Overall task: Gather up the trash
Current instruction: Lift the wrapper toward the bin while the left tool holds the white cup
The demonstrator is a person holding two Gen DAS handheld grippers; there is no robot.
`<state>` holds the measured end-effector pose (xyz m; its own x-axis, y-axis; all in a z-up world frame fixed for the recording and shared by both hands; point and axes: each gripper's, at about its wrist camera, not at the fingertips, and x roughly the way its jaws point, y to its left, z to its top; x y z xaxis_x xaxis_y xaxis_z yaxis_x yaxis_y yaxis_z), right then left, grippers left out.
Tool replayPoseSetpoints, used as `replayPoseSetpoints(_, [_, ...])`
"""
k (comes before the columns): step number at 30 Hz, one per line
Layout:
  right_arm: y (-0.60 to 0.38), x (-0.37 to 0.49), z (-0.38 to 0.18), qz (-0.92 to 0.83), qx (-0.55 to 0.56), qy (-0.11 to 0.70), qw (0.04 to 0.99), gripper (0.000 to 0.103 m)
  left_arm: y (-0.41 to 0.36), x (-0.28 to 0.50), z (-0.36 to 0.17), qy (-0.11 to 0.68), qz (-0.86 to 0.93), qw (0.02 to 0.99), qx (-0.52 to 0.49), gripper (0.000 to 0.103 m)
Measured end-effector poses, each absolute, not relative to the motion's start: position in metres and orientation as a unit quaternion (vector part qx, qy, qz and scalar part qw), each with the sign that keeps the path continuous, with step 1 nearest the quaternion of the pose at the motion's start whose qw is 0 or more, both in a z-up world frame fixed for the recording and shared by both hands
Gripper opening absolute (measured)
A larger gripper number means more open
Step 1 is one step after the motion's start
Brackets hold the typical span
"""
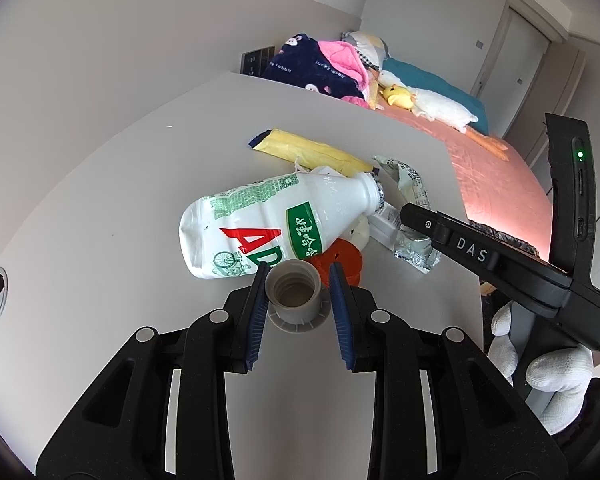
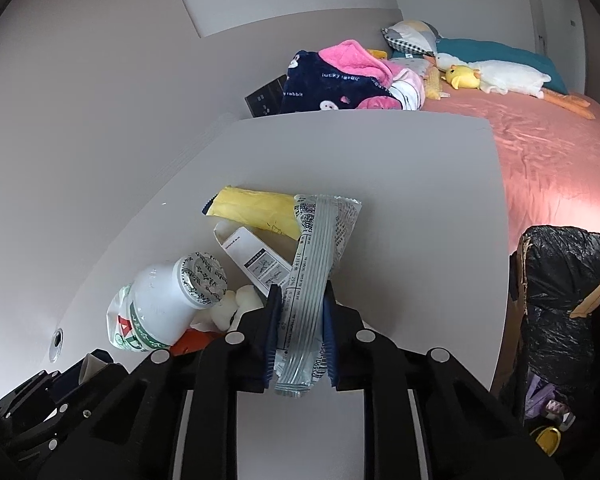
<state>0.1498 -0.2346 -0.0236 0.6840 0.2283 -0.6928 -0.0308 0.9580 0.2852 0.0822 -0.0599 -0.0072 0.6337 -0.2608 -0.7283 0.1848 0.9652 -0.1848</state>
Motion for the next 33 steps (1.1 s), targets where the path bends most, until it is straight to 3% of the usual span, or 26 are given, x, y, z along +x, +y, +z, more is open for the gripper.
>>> replayPoseSetpoints(33, [-0.308,0.049,0.035,0.069,0.160,0.322,0.931,0.019,-0.124,0.039,0.032,0.365,-0.195,0.910,-0.019,0.030])
